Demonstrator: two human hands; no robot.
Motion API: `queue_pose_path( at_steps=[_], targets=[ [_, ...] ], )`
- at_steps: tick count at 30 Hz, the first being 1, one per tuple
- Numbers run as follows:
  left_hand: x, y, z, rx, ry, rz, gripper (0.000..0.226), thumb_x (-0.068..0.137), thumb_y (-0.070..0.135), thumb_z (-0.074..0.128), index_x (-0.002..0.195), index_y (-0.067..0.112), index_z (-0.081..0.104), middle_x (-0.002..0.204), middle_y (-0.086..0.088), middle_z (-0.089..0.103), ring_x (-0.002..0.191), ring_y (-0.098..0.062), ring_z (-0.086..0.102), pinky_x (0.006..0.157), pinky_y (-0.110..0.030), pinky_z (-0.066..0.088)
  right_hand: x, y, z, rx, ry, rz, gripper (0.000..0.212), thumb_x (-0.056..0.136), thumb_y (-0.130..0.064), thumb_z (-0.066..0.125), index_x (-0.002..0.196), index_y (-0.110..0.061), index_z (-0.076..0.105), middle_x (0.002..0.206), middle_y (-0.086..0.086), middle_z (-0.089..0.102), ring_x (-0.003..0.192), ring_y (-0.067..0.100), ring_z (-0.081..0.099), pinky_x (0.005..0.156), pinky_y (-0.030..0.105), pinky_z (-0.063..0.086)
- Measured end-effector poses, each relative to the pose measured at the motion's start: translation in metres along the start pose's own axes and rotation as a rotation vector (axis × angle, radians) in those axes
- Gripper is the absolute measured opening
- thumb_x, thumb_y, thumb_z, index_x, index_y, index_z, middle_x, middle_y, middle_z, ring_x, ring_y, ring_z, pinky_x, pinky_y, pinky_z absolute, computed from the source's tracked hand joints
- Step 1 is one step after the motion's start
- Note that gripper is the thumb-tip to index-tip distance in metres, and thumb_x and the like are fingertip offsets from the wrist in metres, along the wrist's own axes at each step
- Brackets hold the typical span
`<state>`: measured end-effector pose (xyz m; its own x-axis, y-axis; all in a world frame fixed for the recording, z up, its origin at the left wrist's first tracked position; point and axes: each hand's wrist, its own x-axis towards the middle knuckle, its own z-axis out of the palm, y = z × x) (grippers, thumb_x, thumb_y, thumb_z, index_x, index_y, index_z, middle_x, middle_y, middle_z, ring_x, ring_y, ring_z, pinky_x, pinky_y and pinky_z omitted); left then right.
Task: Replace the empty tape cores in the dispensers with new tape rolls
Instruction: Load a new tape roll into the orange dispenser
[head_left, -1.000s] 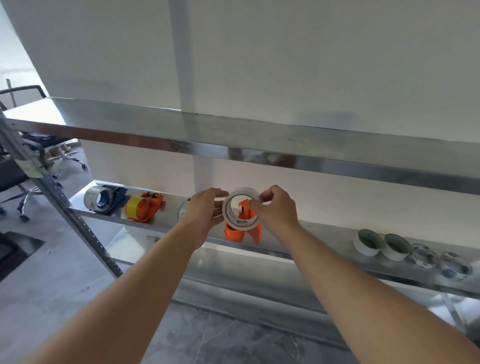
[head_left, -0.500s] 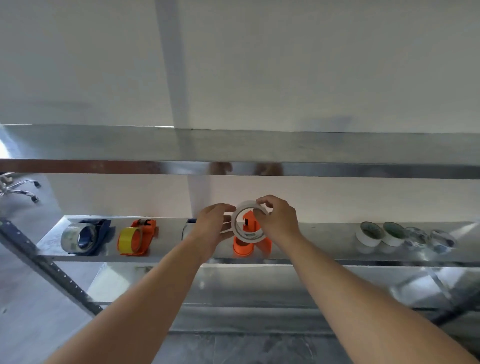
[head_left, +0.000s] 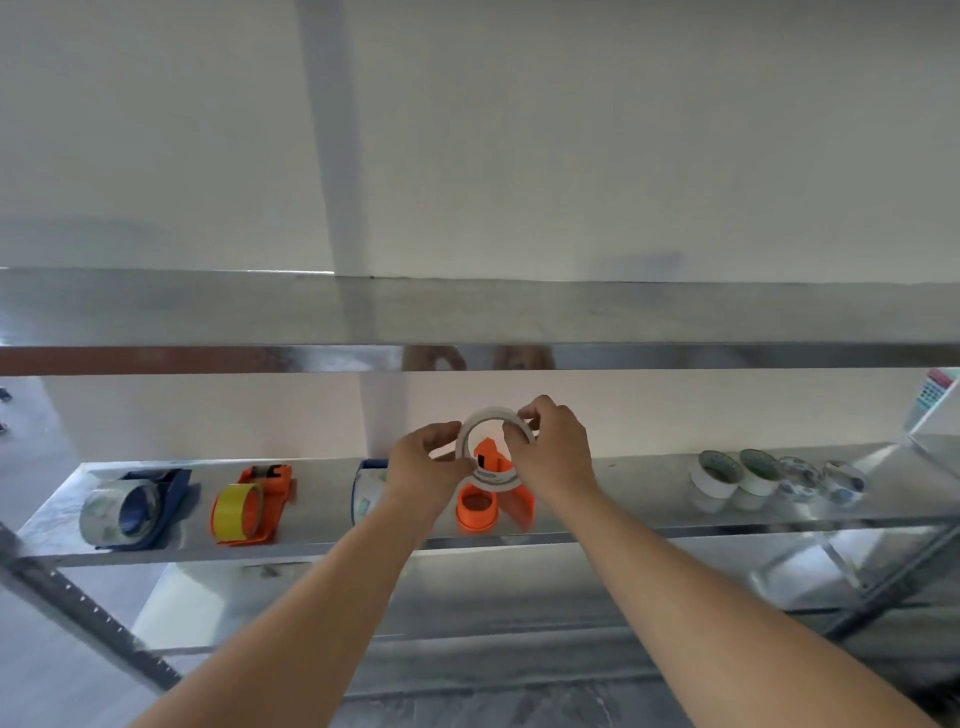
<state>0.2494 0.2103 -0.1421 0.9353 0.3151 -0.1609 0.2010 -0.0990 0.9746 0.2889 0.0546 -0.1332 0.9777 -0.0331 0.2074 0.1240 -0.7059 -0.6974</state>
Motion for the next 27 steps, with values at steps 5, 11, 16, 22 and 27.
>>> queue_pose_path(
  at_steps=[5,11,16,22,27],
  targets=[
    [-0.003,0.001,0.012,-0.133,0.028,-0.039,0.044,0.083,0.009,0.089,0.121,0.029,0.078,0.124,0.002,0.076,0.113,-0.027,0.071,0.099,-0.045,0.061,0.007,0.007,-0.003,-0.026,-0.03,0.002,0.013,0.102,-0.029,0.063,0.11,-0.02,0.06,0.105,0.001,0.063,0.092,0.016,0.061,0.071,0.018,0.046],
    [-0.001,0.004,0.015,-0.255,-0.025,-0.045,0.04,0.088,-0.003,0.082,0.12,0.022,0.077,0.11,-0.011,0.08,0.092,-0.029,0.079,0.083,-0.044,0.067,0.011,0.014,-0.013,-0.029,-0.075,0.001,0.011,0.103,-0.028,0.06,0.102,-0.017,0.061,0.095,0.0,0.067,0.084,0.018,0.063,0.067,0.023,0.045],
    [0.005,0.01,0.012,-0.131,-0.036,0.051,0.042,0.089,-0.003,0.08,0.121,0.023,0.078,0.114,-0.007,0.077,0.098,-0.028,0.076,0.083,-0.041,0.067,0.015,0.015,-0.018,-0.127,-0.103,-0.044,0.013,0.1,-0.027,0.064,0.108,-0.018,0.07,0.101,-0.001,0.074,0.088,0.02,0.068,0.076,0.03,0.055],
    [0.011,0.015,0.008,-0.12,-0.063,0.084,0.04,0.089,-0.005,0.079,0.113,0.027,0.079,0.11,-0.005,0.079,0.097,-0.029,0.075,0.075,-0.036,0.066,0.013,0.01,-0.022,-0.094,-0.047,-0.136,0.045,0.095,-0.016,0.071,0.138,-0.026,0.067,0.137,-0.003,0.069,0.125,0.021,0.063,0.105,0.033,0.05],
    [0.009,0.018,0.009,-0.065,-0.122,0.105,0.039,0.089,-0.005,0.079,0.121,0.018,0.08,0.113,-0.001,0.077,0.098,-0.025,0.073,0.076,-0.033,0.064,0.01,0.007,-0.024,-0.013,-0.036,-0.194,0.036,0.096,-0.016,0.07,0.13,-0.026,0.073,0.13,-0.004,0.072,0.117,0.014,0.066,0.098,0.021,0.048]
  ],
)
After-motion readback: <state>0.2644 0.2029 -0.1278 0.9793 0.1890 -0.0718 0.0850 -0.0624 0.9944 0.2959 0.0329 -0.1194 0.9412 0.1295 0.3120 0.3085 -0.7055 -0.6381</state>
